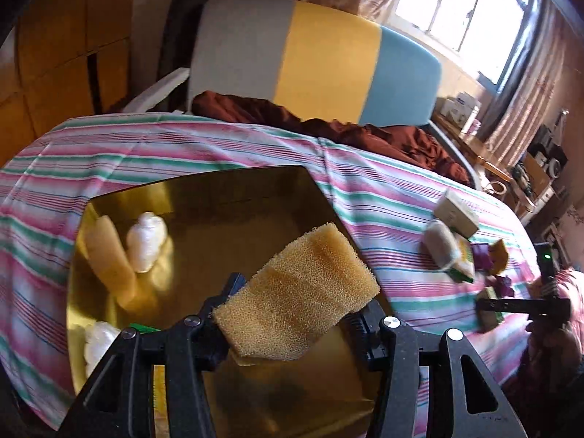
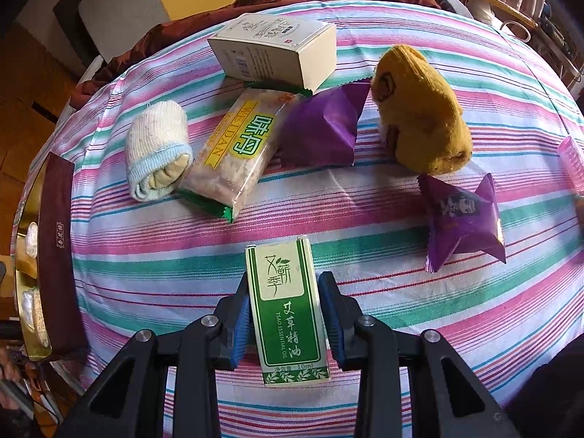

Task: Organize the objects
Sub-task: 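Lower the yellow sponge into the gold tray and open the left tool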

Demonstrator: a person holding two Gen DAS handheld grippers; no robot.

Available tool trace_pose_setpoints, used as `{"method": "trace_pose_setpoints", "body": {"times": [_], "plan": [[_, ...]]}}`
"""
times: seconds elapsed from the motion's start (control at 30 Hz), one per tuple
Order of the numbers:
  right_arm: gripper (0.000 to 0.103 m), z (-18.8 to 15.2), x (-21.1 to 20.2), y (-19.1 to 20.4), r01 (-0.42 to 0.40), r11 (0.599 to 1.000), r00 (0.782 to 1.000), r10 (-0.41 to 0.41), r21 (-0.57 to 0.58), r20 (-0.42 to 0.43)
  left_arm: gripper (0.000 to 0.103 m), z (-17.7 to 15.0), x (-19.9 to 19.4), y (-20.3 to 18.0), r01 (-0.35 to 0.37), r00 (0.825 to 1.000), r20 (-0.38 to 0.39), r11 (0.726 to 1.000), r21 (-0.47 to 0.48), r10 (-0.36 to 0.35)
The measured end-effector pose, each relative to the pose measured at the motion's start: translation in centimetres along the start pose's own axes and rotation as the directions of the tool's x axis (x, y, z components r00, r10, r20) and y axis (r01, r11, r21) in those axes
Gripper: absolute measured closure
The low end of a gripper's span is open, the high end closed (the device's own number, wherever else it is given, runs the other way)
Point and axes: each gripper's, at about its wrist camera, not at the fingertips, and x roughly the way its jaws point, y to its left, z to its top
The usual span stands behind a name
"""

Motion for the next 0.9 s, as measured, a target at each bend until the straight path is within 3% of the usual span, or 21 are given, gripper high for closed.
{"method": "trace_pose_setpoints", "body": {"times": [0.13, 0.3, 0.47, 0.67, 0.9], "plan": [[0.068, -0.1, -0.1, 0.0, 0.004, 1.000, 1.000, -0.004, -0.001, 0.001, 0.050, 0.4, 1.9, 4.2, -0.100, 0.994, -0.042, 0.995, -0.020, 0.099], [0.068, -0.2, -0.2, 0.0, 0.017, 1.000, 1.000, -0.017, -0.012, 0.002, 0.049, 0.4, 4.0, 7.3, -0.140, 0.987, -0.086, 0.988, -0.060, 0.134], [0.068, -0.3, -0.4, 0.1, 0.033, 0.999, 0.999, -0.033, -0.026, 0.003, 0.041, 0.3, 4.8, 8.9, -0.170, 0.981, -0.109, 0.981, -0.094, 0.160], [0.068, -0.5, -0.6, 0.0, 0.042, 0.999, 0.999, -0.042, -0.034, 0.005, 0.031, -1.1, 2.9, 9.6, -0.167, 0.984, -0.088, 0.975, -0.146, 0.155], [0.068, -0.8, -0.9, 0.1, 0.066, 0.996, 0.998, -0.066, -0.056, 0.010, 0.031, -3.3, -0.8, 9.2, -0.177, 0.984, -0.008, 0.964, -0.197, 0.179]]}}
